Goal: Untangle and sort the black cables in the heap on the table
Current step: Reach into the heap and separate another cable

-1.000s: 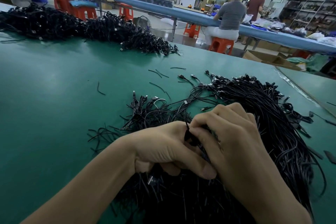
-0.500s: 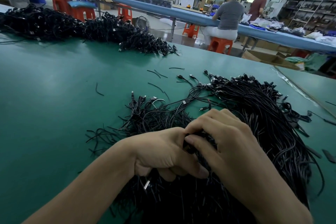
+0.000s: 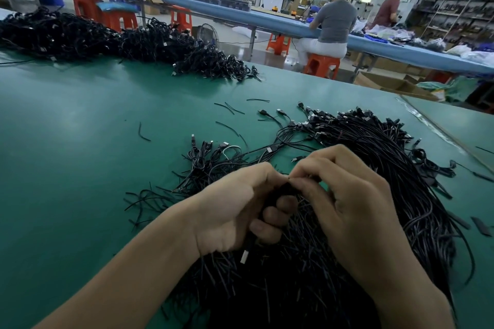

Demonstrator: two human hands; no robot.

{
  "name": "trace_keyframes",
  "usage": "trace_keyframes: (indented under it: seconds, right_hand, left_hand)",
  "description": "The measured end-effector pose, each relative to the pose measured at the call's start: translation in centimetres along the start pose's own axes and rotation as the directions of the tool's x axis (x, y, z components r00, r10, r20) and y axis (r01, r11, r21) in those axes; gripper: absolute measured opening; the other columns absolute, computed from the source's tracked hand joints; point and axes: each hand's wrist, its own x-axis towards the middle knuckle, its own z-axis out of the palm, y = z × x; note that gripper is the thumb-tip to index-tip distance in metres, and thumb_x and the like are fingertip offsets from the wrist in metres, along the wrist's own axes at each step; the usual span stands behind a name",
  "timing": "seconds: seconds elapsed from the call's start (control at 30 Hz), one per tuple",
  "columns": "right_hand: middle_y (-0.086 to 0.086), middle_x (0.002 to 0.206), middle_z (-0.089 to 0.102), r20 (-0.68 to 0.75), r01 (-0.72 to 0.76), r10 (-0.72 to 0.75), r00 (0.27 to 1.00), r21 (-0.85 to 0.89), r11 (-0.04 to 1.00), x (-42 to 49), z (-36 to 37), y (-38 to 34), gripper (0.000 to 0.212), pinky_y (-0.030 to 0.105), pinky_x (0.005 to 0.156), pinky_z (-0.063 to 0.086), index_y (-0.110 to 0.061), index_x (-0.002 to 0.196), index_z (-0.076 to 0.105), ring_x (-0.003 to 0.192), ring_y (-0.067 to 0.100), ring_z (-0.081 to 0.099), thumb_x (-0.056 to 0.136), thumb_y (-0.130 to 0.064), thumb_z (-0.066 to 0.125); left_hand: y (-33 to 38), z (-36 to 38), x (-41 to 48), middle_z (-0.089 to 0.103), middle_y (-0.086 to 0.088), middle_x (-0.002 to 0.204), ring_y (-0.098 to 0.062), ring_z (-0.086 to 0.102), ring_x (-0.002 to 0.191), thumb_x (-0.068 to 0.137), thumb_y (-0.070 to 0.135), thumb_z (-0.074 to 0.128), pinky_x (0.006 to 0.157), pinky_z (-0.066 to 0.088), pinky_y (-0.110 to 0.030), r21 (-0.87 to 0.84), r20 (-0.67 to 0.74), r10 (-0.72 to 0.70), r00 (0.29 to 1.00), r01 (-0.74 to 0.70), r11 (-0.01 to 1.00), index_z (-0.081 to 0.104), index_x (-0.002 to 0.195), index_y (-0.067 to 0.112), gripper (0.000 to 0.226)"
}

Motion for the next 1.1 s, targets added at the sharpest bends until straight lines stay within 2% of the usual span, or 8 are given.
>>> trace_keyframes:
  seconds: [0.1,0.2,0.37,0.5,0.67,0.9,1.0,1.1]
  right_hand:
    - [-0.009,0.097,0.056,-0.079,-0.001,0.002,0.997,0.009,1.0,0.0,0.1,-0.1,0.009,0.018,0.074,0.046,-0.018,0.088,0.07,0.091,0.006,0.058,0.091,-0.02,0.062]
    - [-0.008,0.098,0.055,-0.141,-0.005,0.011,0.99,0.037,0.999,0.1,0.2,-0.2,0.006,0.007,0.074,0.04,-0.016,0.089,0.069,0.093,-0.002,0.055,0.09,-0.015,0.063]
    - [-0.011,0.101,0.05,-0.158,-0.028,0.039,0.987,0.076,0.997,0.1,0.5,-0.2,0.006,0.015,0.066,0.05,-0.015,0.092,0.066,0.092,0.001,0.056,0.095,-0.012,0.062]
    - [-0.009,0.098,0.052,-0.109,-0.041,0.043,0.993,0.016,0.999,0.2,0.6,-0.1,0.005,0.005,0.073,0.039,-0.018,0.09,0.065,0.092,-0.005,0.051,0.092,-0.014,0.063]
    - [-0.014,0.096,0.054,-0.053,-0.052,0.051,0.997,-0.025,0.998,0.0,0.5,-0.1,0.006,0.017,0.072,0.045,-0.023,0.092,0.067,0.09,0.002,0.056,0.092,-0.022,0.06]
    - [-0.01,0.094,0.056,-0.053,-0.115,0.112,0.992,-0.067,0.991,0.1,0.8,-0.5,0.018,0.032,0.068,0.05,-0.02,0.09,0.067,0.088,0.013,0.058,0.092,-0.031,0.053]
    - [-0.012,0.094,0.054,-0.076,-0.173,0.17,0.983,-0.037,0.984,0.1,1.3,-0.6,0.016,0.032,0.066,0.048,-0.022,0.09,0.061,0.089,0.014,0.057,0.093,-0.032,0.049]
    - [-0.015,0.091,0.053,-0.083,-0.24,0.249,0.965,0.105,0.965,0.1,1.7,-0.6,0.013,0.026,0.067,0.05,-0.028,0.086,0.056,0.081,0.01,0.06,0.095,-0.029,0.047]
  left_hand:
    - [0.0,0.1,-0.4,0.042,0.004,0.068,-0.004,0.034,0.051,0.088,0.019,0.051,0.036,0.03,-0.012,-0.003,0.018,0.082,0.996,-0.082,0.997,0.047,0.09,0.016,0.005]
    - [0.2,0.5,-0.9,0.042,0.002,0.071,-0.003,0.036,0.053,0.096,0.018,0.048,0.038,0.03,-0.01,0.014,0.045,0.143,0.989,-0.144,0.989,0.052,0.092,0.014,0.007]
    - [0.2,0.9,-0.8,0.045,0.001,0.067,-0.002,0.036,0.049,0.097,0.014,0.049,0.034,0.026,-0.009,-0.006,0.012,0.233,0.972,-0.233,0.972,0.057,0.086,0.01,0.014]
    - [0.0,1.0,-0.4,0.046,0.001,0.063,-0.001,0.034,0.046,0.091,0.018,0.052,0.031,0.026,-0.009,0.061,-0.083,0.286,0.955,-0.282,0.957,0.057,0.083,0.01,0.012]
    - [-0.3,1.1,-0.1,0.044,0.001,0.063,-0.002,0.033,0.044,0.101,0.012,0.046,0.03,0.026,-0.01,0.14,-0.154,0.301,0.941,-0.281,0.949,0.064,0.075,0.012,0.031]
    - [-0.4,1.5,-0.2,0.048,0.0,0.061,-0.003,0.035,0.044,0.102,0.011,0.045,0.03,0.026,-0.011,0.124,-0.194,0.272,0.943,-0.252,0.96,0.059,0.083,0.008,0.024]
    - [-0.7,1.6,0.0,0.054,-0.001,0.065,-0.006,0.043,0.049,0.102,0.01,0.047,0.039,0.036,-0.014,0.132,-0.202,0.314,0.928,-0.292,0.947,0.06,0.089,0.008,0.019]
    - [-0.9,1.5,0.1,0.064,0.0,0.072,-0.009,0.059,0.063,0.101,0.01,0.051,0.059,0.05,-0.019,0.322,-0.205,0.459,0.865,-0.383,0.866,0.062,0.102,0.007,0.012]
